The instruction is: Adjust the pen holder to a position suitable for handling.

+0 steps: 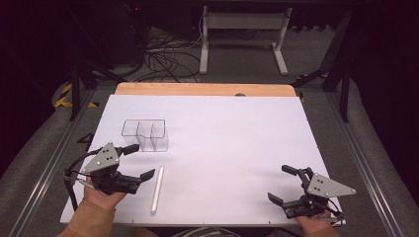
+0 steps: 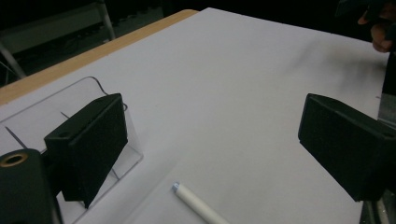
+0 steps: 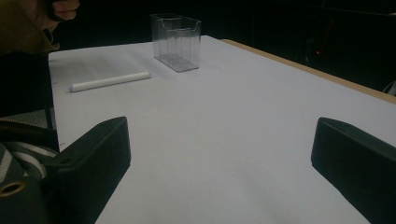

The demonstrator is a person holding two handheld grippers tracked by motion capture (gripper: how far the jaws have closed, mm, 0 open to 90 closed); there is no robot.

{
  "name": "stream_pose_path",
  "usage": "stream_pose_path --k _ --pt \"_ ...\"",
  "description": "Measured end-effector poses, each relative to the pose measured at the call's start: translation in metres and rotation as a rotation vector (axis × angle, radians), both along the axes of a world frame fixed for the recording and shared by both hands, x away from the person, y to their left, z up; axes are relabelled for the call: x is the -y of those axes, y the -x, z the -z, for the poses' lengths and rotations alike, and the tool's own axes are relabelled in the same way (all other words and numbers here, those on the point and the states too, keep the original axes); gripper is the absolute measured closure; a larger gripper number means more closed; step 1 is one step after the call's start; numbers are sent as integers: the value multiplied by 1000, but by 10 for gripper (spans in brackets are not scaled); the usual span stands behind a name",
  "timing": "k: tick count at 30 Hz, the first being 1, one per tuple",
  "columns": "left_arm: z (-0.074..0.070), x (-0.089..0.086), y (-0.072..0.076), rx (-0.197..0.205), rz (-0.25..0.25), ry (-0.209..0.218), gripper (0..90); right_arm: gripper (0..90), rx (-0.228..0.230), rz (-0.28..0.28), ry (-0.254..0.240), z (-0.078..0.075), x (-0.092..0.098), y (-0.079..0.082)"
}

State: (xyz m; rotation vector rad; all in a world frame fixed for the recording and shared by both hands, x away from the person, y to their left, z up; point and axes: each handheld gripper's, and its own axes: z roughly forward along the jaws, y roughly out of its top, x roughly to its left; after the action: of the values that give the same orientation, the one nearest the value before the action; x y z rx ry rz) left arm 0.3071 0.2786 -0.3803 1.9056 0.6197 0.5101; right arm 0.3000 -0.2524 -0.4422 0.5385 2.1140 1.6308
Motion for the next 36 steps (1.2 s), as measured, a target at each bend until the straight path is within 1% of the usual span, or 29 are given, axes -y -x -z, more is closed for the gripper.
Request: stream_pose_path --k 1,2,3,4,5,8,10,11,13,14,15,16,17,19,20,21,22,24,26,27,28,29,31,32,33,36 --pt "-2 1 -1 20 10 -28 103 53 1 -1 0 0 0 0" --pt "-2 1 -1 20 10 -28 124 53 0 -1 0 0 0 0" --pt "-3 1 -1 26 10 -51 124 53 0 -1 0 0 0 0" --pt "-5 1 -1 26 12 -76 145 53 -1 -3 1 0 0 0" --pt "-6 1 -2 18 16 -85 153 53 -2 -3 2 0 0 0" --pt "-8 -1 -6 5 36 -89 156 54 1 -4 1 0 0 1" --pt "-10 -2 -10 -4 36 -107 154 53 0 -5 2 0 0 0" --pt "-12 -3 -13 -20 47 -114 156 53 -5 -9 3 0 -1 0" --pt "-14 -6 -19 -46 54 -126 197 53 -3 -12 6 0 -1 0" --pt "-16 -11 -24 -49 63 -133 216 53 -3 -12 6 0 -1 0" --pt "-16 -11 -24 -49 63 -133 231 53 -3 -13 6 0 -1 0" --pt "-17 -13 -28 -58 68 -148 238 53 -3 -14 6 0 -1 0" --pt "-19 -15 -31 -59 66 -171 238 53 -4 -14 5 0 -1 0" --pt "-21 -17 -36 -55 50 -200 238 53 -6 -13 4 1 -1 0" --pt "-22 -20 -41 -54 45 -229 235 53 -8 -13 6 1 0 1" --pt "-22 -20 -41 -54 45 -229 239 53 -8 -13 6 1 0 1" --pt "-23 -21 -44 -48 43 -246 239 53 -7 -15 6 1 0 1" --pt "-25 -22 -51 -58 53 -276 262 53 -9 -13 6 1 0 1" --pt "-26 -23 -54 -63 58 -276 281 53 -11 -13 5 1 0 2" --pt "-27 -23 -56 -72 64 -278 299 54 -12 -13 5 1 0 3" --pt "-28 -24 -59 -78 70 -292 313 53 -12 -14 5 1 0 3" --pt "-28 -24 -62 -84 68 -312 314 53 -12 -13 4 1 1 3" --pt "-28 -23 -68 -95 78 -337 315 54 -13 -13 4 2 1 3" --pt "-29 -22 -72 -99 84 -362 315 53 -15 -14 3 2 1 3" --pt "-29 -22 -72 -99 84 -362 315 53 -15 -14 5 2 1 3" --pt "-29 -18 -80 -101 100 -402 315 53 -18 -14 8 2 2 4"
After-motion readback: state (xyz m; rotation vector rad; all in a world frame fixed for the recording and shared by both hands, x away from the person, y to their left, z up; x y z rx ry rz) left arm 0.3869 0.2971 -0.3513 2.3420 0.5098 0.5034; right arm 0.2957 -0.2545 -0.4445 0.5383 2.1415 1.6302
